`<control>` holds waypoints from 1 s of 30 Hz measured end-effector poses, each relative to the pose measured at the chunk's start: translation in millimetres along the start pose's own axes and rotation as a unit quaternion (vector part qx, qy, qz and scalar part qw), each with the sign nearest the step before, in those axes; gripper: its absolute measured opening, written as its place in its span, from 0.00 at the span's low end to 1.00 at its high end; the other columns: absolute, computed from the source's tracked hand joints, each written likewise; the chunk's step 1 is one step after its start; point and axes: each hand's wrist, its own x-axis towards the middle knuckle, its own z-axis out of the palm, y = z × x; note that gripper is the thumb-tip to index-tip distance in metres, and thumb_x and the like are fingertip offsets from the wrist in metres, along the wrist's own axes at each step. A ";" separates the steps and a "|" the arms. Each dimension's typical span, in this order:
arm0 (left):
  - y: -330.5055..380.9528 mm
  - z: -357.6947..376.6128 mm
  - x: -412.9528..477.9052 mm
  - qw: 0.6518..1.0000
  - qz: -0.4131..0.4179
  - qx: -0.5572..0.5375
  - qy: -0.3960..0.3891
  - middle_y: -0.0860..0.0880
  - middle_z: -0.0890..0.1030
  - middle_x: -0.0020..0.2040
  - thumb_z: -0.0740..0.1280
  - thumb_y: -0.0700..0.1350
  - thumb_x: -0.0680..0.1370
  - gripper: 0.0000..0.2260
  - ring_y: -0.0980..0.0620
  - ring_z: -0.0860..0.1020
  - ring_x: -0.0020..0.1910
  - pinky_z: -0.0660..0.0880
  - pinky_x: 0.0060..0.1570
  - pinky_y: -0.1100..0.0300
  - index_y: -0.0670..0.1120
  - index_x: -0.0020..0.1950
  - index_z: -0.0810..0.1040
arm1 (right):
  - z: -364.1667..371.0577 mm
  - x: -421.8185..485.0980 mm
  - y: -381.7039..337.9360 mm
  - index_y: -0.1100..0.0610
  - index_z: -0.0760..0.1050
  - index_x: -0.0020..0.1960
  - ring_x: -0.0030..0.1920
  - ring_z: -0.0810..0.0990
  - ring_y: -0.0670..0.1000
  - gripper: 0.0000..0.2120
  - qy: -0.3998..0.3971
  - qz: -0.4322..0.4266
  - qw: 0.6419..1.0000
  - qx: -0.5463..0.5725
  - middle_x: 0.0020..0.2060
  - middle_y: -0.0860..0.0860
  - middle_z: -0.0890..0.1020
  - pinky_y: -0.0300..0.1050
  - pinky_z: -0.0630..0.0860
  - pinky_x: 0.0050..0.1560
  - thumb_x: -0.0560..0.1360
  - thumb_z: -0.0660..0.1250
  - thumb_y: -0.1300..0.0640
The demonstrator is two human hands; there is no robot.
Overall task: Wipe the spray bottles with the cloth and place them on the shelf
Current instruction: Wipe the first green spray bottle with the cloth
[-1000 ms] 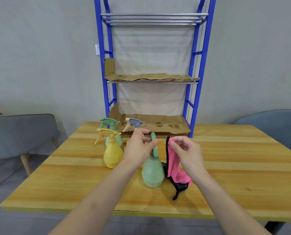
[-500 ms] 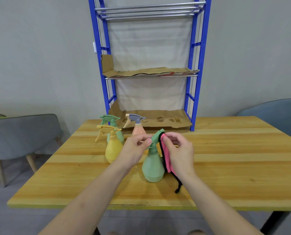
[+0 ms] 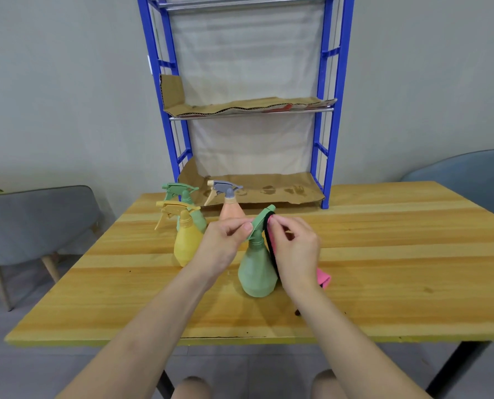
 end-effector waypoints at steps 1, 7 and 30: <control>-0.7 -0.6 0.7 1.000 0.003 0.001 -0.001 0.60 0.87 0.55 0.65 0.41 0.85 0.12 0.63 0.82 0.59 0.74 0.55 0.73 0.55 0.58 0.86 | 1.3 2.4 0.3 0.56 0.88 0.50 0.46 0.83 0.44 0.05 0.005 0.001 1.000 -0.004 0.43 0.46 0.86 0.40 0.77 0.50 0.78 0.74 0.62; -9.5 -0.5 1.8 1.000 0.015 0.001 0.016 0.55 0.87 0.56 0.65 0.43 0.85 0.11 0.60 0.82 0.59 0.75 0.56 0.69 0.46 0.62 0.86 | 6.6 -18.3 4.8 0.61 0.87 0.49 0.43 0.82 0.45 0.04 -0.004 -0.111 0.993 -0.045 0.42 0.50 0.85 0.33 0.77 0.46 0.75 0.75 0.67; -16.1 4.6 0.0 0.998 0.048 -0.023 0.031 0.53 0.88 0.51 0.64 0.40 0.85 0.11 0.63 0.82 0.51 0.74 0.52 0.71 0.41 0.60 0.86 | 3.4 -21.7 12.8 0.60 0.83 0.44 0.44 0.80 0.45 0.03 -0.060 -0.060 0.996 -0.011 0.42 0.50 0.82 0.39 0.76 0.46 0.77 0.74 0.64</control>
